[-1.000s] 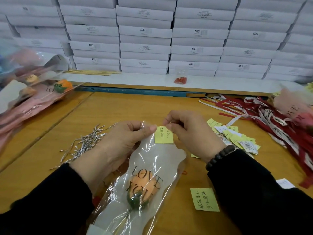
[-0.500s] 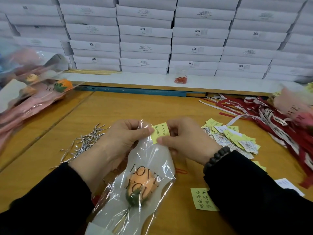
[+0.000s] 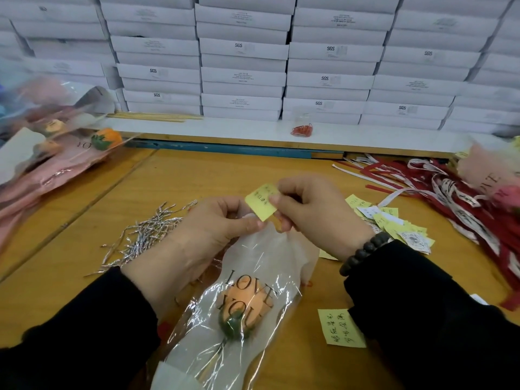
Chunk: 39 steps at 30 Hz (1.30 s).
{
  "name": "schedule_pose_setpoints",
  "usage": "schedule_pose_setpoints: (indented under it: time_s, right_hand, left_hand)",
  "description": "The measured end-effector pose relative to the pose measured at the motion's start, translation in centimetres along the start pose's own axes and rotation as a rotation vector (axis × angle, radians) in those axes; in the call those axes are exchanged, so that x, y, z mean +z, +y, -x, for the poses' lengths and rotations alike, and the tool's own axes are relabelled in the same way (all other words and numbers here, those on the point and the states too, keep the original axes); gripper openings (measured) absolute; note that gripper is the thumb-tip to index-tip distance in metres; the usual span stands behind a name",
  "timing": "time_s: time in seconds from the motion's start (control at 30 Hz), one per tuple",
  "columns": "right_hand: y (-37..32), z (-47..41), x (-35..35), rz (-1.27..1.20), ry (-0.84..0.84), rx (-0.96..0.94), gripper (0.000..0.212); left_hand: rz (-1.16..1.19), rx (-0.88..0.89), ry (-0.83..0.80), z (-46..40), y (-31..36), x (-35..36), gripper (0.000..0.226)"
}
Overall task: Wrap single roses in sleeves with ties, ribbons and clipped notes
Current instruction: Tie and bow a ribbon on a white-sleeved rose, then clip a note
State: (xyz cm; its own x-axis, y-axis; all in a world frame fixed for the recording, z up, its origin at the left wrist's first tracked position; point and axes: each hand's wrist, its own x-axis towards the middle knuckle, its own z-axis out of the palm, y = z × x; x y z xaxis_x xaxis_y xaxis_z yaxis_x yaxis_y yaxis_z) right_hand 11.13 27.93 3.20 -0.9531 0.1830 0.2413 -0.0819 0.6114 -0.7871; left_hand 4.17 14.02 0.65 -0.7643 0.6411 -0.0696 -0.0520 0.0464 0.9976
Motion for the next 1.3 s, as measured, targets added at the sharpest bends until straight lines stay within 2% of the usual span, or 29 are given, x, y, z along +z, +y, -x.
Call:
schedule_pose_setpoints:
  time_s: [0.07, 0.17, 0.27, 0.4, 0.53, 0.63, 0.67, 0.7, 0.83, 0.9, 1.03, 1.3]
  right_hand:
    - [0.2, -0.1, 0.1, -0.095, 0.006, 0.012, 0.008]
    - [0.6, -0.1, 0.0, -0.210, 0.028, 0.032, 0.013]
    - [0.8, -0.1, -0.1, -0.179, 0.035, 0.024, 0.013]
    - [0.9, 0.0, 0.6, -0.120, 0.033, 0.005, 0.014]
    - [0.8, 0.0, 1.2, -0.013, 0.086, -0.010, 0.005]
    - [1.3, -0.2, -0.7, 0.071, 0.198, 0.037, 0.013]
    - [1.6, -0.1, -1.5, 0.135, 0.184, 0.070, 0.016]
    - [1.9, 0.1, -2.3, 0.199, 0.120, 0.115, 0.018]
    - [2.3, 0.9, -3.1, 0.352, -0.374, 0.304, 0.012]
    - [1.9, 1.2, -2.8, 0.392, -0.548, 0.339, 0.016]
    - [1.1, 1.4, -1.9, 0.449, -0.586, 0.293, 0.018]
    - [0.8, 1.5, -2.0, 0.466, -0.568, 0.285, 0.011]
  left_hand:
    - [-0.027, 0.024, -0.035, 0.0, 0.1, 0.0, 0.021]
    - [-0.024, 0.011, -0.121, 0.0, 0.4, -0.2, 0.030]
    - [-0.004, -0.025, -0.165, 0.1, 0.6, -0.6, 0.040]
    - [0.010, -0.004, -0.044, 0.1, 0.4, -0.6, 0.039]
    - [-0.036, 0.034, 0.059, 0.2, 0.1, -0.2, 0.016]
    - [-0.001, -0.005, 0.105, 0.0, 0.1, -0.5, 0.026]
    - [0.032, -0.020, 0.127, 0.0, 0.2, -0.7, 0.031]
    - [0.070, -0.033, 0.150, -0.1, 0.2, -0.9, 0.032]
    - [0.151, -0.052, 0.203, -0.2, 0.3, -1.2, 0.018]
    - [0.153, -0.057, 0.209, -0.2, 0.3, -1.3, 0.017]
    - [0.141, -0.035, 0.186, -0.1, 0.3, -1.3, 0.033]
    - [0.096, -0.048, 0.125, 0.3, 0.5, -0.9, 0.039]
